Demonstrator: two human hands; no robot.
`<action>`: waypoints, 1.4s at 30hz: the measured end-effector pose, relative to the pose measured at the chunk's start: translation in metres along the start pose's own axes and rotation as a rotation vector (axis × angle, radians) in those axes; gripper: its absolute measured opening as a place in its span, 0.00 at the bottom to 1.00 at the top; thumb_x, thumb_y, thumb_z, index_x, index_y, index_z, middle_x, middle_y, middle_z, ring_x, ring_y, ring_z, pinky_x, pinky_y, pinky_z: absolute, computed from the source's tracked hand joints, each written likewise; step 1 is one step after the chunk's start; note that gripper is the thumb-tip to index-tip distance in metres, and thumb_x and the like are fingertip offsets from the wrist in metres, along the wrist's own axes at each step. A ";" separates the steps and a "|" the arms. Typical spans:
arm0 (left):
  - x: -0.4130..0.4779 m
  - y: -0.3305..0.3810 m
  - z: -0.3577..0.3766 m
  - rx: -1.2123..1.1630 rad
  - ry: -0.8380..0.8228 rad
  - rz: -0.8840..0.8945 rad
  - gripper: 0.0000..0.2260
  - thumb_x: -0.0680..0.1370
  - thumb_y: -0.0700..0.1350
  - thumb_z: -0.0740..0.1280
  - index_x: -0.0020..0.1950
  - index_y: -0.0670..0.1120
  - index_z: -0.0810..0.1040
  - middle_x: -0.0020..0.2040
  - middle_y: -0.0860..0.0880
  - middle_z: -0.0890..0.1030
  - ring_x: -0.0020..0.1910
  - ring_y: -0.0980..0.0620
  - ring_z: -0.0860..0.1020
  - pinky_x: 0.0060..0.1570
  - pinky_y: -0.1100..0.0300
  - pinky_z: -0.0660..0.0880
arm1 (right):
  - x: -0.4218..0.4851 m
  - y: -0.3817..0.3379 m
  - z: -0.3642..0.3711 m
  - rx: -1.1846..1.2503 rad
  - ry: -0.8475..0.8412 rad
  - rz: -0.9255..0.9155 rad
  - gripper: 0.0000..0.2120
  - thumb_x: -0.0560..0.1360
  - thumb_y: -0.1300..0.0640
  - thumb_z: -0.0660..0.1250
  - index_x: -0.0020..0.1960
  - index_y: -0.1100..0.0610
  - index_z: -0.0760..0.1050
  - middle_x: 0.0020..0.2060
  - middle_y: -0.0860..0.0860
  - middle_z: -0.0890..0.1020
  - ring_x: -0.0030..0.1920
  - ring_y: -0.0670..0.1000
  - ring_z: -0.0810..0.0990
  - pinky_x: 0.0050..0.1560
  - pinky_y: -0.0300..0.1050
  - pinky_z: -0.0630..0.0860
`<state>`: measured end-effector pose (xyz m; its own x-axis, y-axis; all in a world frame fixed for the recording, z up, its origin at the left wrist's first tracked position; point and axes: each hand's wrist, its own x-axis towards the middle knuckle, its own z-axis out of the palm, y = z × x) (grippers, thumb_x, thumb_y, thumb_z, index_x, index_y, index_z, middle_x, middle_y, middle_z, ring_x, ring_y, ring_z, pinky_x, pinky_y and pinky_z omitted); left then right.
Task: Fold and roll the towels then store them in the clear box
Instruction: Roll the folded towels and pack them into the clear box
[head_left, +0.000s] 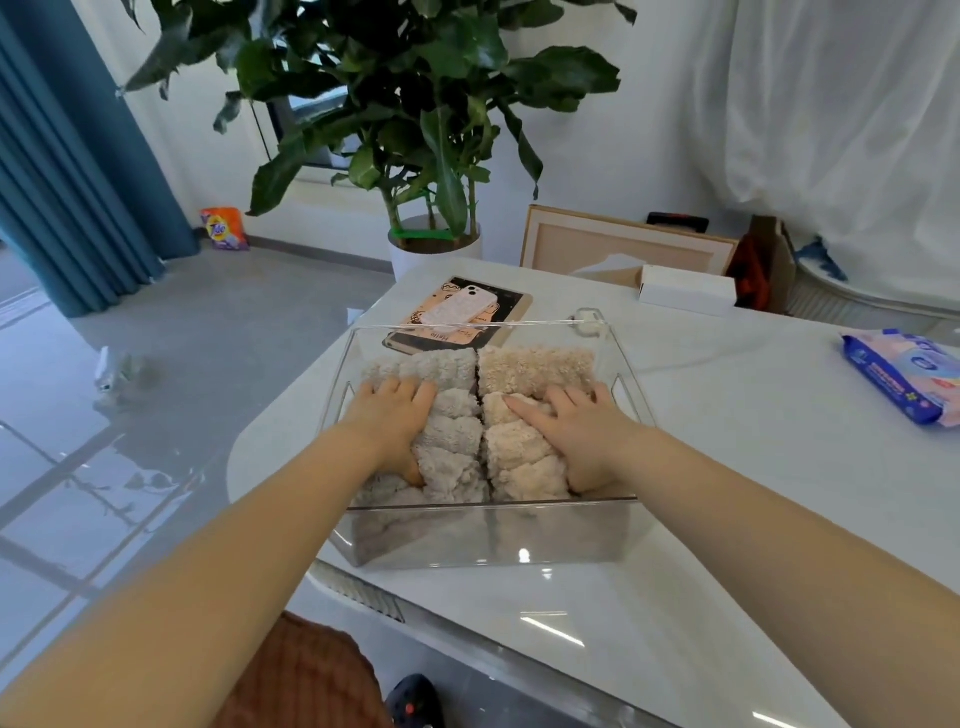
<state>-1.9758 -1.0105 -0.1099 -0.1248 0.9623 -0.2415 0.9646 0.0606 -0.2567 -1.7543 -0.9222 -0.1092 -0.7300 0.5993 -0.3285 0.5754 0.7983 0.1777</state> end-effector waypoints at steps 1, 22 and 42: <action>-0.002 -0.001 0.000 -0.028 0.003 -0.007 0.51 0.61 0.65 0.75 0.73 0.46 0.53 0.73 0.45 0.60 0.72 0.43 0.60 0.69 0.46 0.60 | -0.001 -0.001 0.000 0.011 -0.033 0.004 0.53 0.68 0.56 0.68 0.75 0.43 0.31 0.74 0.59 0.51 0.74 0.59 0.49 0.71 0.62 0.47; 0.016 0.001 -0.004 -0.162 -0.278 -0.075 0.68 0.58 0.69 0.74 0.74 0.44 0.27 0.75 0.43 0.29 0.75 0.41 0.33 0.73 0.40 0.40 | 0.032 0.007 0.001 0.296 -0.130 0.006 0.61 0.60 0.28 0.69 0.73 0.41 0.27 0.74 0.50 0.28 0.73 0.52 0.27 0.71 0.62 0.31; -0.054 -0.008 0.007 -0.599 0.286 -0.667 0.14 0.80 0.40 0.57 0.64 0.36 0.64 0.54 0.36 0.77 0.51 0.37 0.77 0.39 0.51 0.69 | -0.053 0.006 0.007 0.555 0.423 0.516 0.25 0.74 0.66 0.59 0.70 0.58 0.64 0.69 0.59 0.63 0.66 0.63 0.65 0.57 0.53 0.69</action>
<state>-1.9779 -1.0652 -0.1010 -0.7096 0.7034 0.0412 0.6833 0.6727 0.2839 -1.7096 -0.9501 -0.0976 -0.3408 0.9382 0.0606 0.8885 0.3425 -0.3053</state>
